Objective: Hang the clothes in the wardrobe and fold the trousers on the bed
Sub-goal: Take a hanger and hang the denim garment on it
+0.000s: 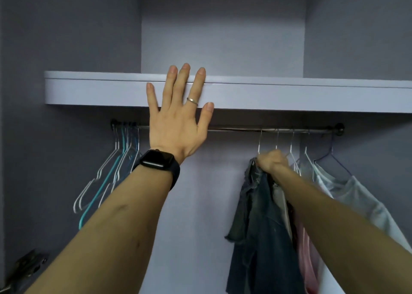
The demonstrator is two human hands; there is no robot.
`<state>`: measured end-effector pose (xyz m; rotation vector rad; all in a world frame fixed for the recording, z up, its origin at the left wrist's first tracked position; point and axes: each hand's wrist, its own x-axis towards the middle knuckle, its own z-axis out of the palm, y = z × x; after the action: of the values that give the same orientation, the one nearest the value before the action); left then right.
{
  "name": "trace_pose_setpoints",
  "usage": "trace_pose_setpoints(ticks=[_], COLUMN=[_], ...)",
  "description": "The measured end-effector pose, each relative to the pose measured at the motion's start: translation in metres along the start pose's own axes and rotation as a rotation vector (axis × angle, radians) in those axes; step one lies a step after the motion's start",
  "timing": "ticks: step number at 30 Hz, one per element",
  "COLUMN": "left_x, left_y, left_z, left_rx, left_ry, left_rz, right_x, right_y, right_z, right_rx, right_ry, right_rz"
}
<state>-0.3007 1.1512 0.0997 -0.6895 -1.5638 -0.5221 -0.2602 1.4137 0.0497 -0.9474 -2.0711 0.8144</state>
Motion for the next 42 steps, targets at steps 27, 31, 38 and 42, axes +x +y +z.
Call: trace_pose_setpoints(ticks=[27,31,38,42], left_x=[-0.004,-0.006,-0.046,-0.097], left_y=[-0.003,0.010,0.049,0.107], left_z=[-0.007,-0.014,-0.091,-0.132], left_rx=[0.034,-0.055,-0.308,-0.460], left_ry=[-0.042,-0.154,-0.571,-0.918], left_rz=[0.003,-0.052,-0.363,-0.578], right_x=[-0.040,-0.087,-0.209,-0.244], right_y=[0.048,0.045,0.036,0.061], right_z=[0.011,-0.013,-0.104,-0.158], right_rx=[0.004,0.041,0.363,0.348], right_ry=[-0.094,-0.040,-0.281,-0.265], right_rz=[-0.132,-0.135,-0.070,0.039])
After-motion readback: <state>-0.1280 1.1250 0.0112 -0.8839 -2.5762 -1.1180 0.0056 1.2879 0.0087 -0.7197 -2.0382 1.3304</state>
